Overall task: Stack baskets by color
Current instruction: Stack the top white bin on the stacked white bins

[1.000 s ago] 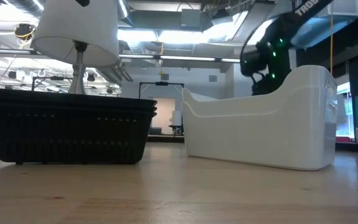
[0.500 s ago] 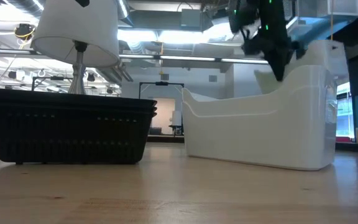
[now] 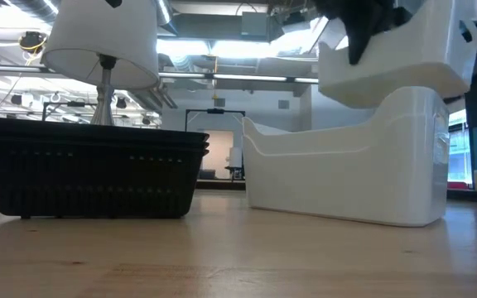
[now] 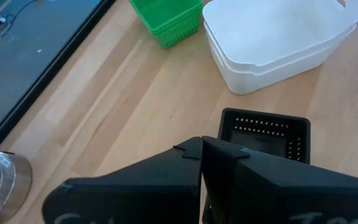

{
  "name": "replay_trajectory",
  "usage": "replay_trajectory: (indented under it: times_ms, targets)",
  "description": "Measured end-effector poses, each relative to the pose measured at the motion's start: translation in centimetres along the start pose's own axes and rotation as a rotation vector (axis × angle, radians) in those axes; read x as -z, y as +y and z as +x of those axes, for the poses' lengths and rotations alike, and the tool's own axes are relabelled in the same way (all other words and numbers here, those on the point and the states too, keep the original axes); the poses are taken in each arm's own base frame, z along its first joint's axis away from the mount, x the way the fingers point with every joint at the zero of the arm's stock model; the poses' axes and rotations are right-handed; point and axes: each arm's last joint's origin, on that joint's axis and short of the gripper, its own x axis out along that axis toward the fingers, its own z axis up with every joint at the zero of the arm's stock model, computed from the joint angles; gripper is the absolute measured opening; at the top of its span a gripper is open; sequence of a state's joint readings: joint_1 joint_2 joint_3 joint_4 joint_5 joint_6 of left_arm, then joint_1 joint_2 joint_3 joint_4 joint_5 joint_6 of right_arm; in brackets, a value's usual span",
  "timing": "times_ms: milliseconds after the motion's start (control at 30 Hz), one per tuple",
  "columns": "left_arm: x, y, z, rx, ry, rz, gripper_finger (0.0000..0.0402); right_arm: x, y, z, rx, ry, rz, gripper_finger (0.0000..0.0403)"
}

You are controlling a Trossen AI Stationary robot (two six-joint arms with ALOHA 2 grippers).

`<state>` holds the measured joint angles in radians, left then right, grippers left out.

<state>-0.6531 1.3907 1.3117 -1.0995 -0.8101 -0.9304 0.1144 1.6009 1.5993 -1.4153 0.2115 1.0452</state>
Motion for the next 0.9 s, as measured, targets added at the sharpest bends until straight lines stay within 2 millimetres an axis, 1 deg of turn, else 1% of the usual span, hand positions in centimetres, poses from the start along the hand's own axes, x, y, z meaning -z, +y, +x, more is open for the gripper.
replay_trajectory:
  times_ms: [100,233,367,533,633,800,900]
  targets:
    - [0.0,0.0,0.0,0.0,0.0,0.0,0.0,1.3,2.0,-0.1,-0.116,-0.043,0.004,0.0]
    - [0.0,0.0,0.0,0.008,0.01,0.0,0.0,1.9,4.2,0.1,-0.253,-0.095,0.021,0.0]
    - [0.0,0.0,0.0,0.01,0.012,0.0,0.0,2.1,6.2,1.6,-0.285,-0.102,0.007,0.0]
    - [0.0,0.0,0.0,0.01,0.012,0.0,0.0,2.8,7.5,3.5,-0.255,-0.04,-0.021,0.0]
    - [0.0,0.0,0.0,0.009,0.013,0.012,0.0,3.1,8.3,4.0,-0.281,-0.019,-0.015,0.0]
    - [0.1,0.0,0.0,0.007,0.014,0.028,0.0,3.2,9.3,3.8,-0.356,-0.042,-0.032,0.0]
    - [0.1,0.0,0.0,0.005,0.015,0.03,0.0,3.4,9.4,3.7,-0.361,-0.039,-0.038,0.0]
